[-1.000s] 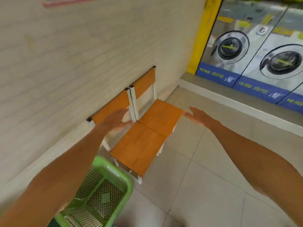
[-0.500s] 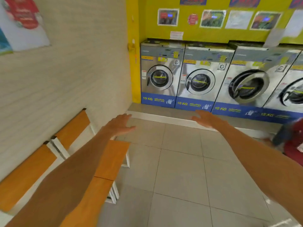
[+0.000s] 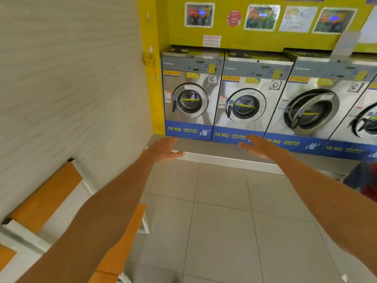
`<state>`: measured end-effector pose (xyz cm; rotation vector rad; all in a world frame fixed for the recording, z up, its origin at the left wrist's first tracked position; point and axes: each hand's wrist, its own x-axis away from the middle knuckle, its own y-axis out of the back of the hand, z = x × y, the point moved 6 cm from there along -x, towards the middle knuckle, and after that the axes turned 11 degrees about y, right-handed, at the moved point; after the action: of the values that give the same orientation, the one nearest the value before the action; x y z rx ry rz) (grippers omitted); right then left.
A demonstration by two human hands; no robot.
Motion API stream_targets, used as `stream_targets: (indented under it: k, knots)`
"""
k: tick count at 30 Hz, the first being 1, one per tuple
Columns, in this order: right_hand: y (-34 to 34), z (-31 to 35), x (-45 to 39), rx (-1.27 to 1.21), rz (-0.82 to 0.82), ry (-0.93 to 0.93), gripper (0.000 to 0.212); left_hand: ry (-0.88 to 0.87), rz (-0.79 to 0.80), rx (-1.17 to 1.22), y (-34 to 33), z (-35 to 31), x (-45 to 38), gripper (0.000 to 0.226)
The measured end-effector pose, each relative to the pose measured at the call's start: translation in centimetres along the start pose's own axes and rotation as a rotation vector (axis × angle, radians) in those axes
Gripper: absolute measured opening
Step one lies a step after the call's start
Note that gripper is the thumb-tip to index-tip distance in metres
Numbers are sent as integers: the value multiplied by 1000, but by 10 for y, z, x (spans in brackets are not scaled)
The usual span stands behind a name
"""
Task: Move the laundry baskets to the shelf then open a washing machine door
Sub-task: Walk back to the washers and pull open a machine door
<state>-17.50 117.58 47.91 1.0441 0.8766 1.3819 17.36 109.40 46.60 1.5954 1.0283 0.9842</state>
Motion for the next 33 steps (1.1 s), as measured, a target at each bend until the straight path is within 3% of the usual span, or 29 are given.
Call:
stream_targets:
  k: [11,21,25,33]
  knots:
    - [31,-77,-225,-76,-29,-82,78,-18,65,-142,17,-7,-257,89]
    - [74,-233,-428,-82,39,-162,84,-34,66,-121,6,-85,-507,90]
    - [112,-274,-525,-80,21,-99,73,-50,39,-81,16,-125,-600,79]
    - [122,-345,-714,-80,103,-57,65,-93,37,-86,19,-171,-770,84]
